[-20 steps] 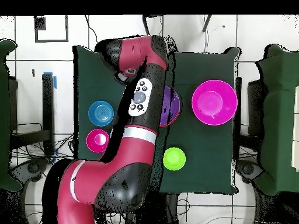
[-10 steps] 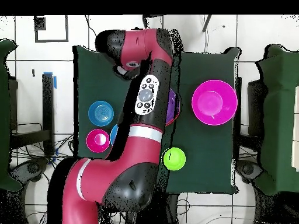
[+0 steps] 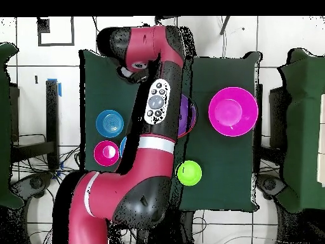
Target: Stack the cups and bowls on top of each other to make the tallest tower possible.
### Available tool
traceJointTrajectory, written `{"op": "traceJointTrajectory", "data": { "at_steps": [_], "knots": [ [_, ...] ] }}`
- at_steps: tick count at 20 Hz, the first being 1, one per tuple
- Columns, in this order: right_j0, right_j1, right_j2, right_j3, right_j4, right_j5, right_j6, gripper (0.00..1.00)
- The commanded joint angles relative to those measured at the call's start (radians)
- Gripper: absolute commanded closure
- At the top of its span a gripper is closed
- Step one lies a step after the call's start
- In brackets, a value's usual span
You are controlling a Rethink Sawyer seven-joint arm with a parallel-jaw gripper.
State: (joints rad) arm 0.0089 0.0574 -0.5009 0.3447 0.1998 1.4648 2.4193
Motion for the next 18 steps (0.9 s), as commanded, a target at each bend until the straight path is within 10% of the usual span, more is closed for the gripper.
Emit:
{"op": "traceJointTrajectory", "data": {
  "at_steps": [1, 18],
  "knots": [
    [0.011, 0.071, 0.123, -0.043, 0.077, 0.026, 0.007, 0.00],
    [0.096, 0.128, 0.101, 0.021, 0.272, -0.136, 0.262, 0.00]
  ]
}}
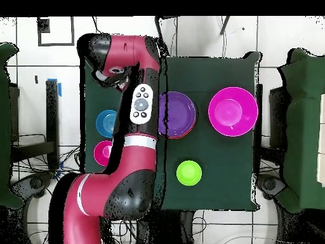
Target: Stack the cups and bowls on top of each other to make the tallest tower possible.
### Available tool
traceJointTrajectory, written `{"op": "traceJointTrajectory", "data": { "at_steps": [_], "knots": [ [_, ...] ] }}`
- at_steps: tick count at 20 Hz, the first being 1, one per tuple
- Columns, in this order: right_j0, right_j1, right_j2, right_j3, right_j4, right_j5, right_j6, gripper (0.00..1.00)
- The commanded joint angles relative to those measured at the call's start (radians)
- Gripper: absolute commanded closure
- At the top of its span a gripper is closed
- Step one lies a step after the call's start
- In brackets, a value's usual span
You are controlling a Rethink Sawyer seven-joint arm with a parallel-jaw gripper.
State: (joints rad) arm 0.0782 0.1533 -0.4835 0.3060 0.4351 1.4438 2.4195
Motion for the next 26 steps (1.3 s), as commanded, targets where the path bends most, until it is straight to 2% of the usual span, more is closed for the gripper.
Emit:
{"op": "traceJointTrajectory", "data": {
  "at_steps": [1, 5, 8, 13, 16, 20, 26],
  "knots": [
    [0.028, 0.037, 0.077, 0.057, 0.043, -0.118, 0.266, 0.00],
    [0.032, 0.050, 0.052, 0.055, 0.056, -0.129, 0.276, 0.00],
    [0.046, 0.033, 0.041, 0.090, 0.050, -0.148, 0.275, 0.00],
    [0.087, 0.003, 0.025, 0.174, -0.018, -0.225, 0.220, 0.00],
    [0.111, 0.016, 0.032, 0.200, -0.032, -0.279, 0.192, 0.00],
    [0.127, 0.019, 0.052, 0.209, -0.012, -0.293, 0.157, 0.00],
    [0.190, -0.044, 0.049, 0.281, -0.005, -0.296, 0.173, 0.00]
  ]
}}
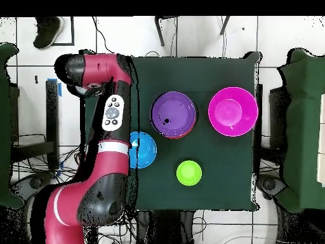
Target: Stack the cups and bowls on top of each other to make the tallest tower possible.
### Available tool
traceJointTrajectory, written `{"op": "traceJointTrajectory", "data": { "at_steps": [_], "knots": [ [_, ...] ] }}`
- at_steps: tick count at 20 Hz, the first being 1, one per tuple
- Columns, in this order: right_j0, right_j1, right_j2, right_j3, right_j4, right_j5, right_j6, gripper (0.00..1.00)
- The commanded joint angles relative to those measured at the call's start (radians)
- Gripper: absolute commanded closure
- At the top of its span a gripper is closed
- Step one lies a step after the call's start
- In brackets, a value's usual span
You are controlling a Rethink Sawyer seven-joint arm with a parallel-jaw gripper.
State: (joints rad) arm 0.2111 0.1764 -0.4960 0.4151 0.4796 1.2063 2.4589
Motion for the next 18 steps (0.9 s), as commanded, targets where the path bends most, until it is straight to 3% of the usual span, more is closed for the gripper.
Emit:
{"op": "traceJointTrajectory", "data": {
  "at_steps": [1, 7, 13, 18],
  "knots": [
    [0.069, -0.082, 0.058, 0.198, -0.058, -0.064, 0.129, 0.00],
    [0.117, -0.252, 0.068, 0.417, -0.075, -0.048, 0.041, 0.00],
    [0.133, -0.372, 0.090, 0.551, -0.067, -0.055, -0.023, 0.00],
    [0.145, -0.421, 0.125, 0.692, -0.077, -0.173, -0.064, 0.00]
  ]
}}
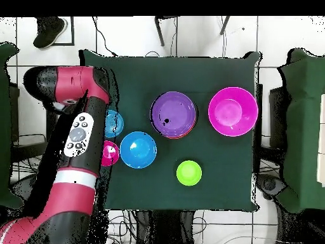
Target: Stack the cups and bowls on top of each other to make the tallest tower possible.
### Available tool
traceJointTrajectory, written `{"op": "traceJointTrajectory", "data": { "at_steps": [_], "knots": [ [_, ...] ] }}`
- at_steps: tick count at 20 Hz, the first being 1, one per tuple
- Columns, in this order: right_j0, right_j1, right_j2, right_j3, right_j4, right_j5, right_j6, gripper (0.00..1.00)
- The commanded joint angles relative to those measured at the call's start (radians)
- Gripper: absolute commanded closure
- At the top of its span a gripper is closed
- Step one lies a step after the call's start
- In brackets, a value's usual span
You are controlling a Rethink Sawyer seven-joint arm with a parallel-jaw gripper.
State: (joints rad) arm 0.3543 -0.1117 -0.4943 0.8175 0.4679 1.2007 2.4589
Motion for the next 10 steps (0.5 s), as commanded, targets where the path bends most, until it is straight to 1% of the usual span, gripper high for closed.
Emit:
{"op": "traceJointTrajectory", "data": {
  "at_steps": [1, 3, 6, 10],
  "knots": [
    [0.006, -0.137, 0.132, 0.324, -0.068, -0.204, -0.066, 0.00],
    [0.019, -0.137, 0.135, 0.367, -0.078, -0.252, -0.054, 0.00],
    [0.040, -0.132, 0.132, 0.400, -0.095, -0.307, -0.035, 0.00],
    [0.061, -0.126, 0.118, 0.417, -0.112, -0.320, -0.019, 0.00]
  ]
}}
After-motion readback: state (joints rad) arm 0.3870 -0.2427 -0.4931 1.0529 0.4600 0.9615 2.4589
